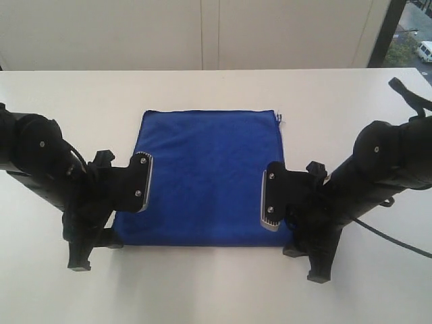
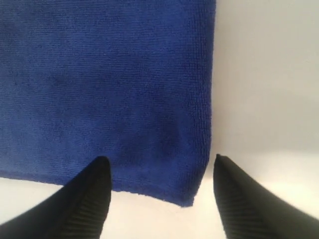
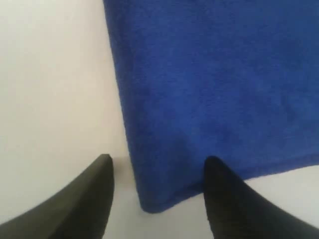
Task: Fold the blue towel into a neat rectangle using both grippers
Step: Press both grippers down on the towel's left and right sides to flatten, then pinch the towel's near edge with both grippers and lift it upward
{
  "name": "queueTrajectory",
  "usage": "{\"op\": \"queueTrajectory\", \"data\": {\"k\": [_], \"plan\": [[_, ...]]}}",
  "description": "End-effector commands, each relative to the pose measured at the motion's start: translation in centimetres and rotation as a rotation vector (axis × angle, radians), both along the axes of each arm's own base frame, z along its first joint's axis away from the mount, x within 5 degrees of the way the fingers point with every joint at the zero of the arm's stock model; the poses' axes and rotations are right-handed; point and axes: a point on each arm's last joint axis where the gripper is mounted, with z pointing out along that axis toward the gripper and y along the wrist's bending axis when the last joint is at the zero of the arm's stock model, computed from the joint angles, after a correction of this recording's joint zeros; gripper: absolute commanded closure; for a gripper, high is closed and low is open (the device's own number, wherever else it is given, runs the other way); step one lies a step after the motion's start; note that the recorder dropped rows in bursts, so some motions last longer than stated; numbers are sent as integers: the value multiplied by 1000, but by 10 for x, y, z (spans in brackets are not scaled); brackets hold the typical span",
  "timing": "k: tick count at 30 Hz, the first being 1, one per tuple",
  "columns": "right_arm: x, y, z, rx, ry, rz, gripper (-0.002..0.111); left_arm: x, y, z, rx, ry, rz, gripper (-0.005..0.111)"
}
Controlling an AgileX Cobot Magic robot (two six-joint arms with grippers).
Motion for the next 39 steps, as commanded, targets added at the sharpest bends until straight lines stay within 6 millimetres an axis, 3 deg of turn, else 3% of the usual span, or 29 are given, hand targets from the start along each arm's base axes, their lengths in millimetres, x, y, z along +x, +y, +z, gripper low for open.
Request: {"op": "queueTrajectory", "data": {"k": [1,11,23,32,33,39], "plan": [[0,0,-6,-8,9,3,56,-3,-2,-6,4,30,1,42],[1,0,-15,-20,32,2,58,0,-3,-15,14,41,5,46],[0,0,-15,-21,45,6,83,-1,-3,-15,16,45,4,76],[1,0,-15,-20,34,3,108,-1,-3,-15,16,45,4,102],[1,0,-15,-18,33,-6,108,-1,-3,-15,16,45,4,106],[2,0,-11,-11,15,-15,108,-2,-3,-7,-11,39,27,107]]}}
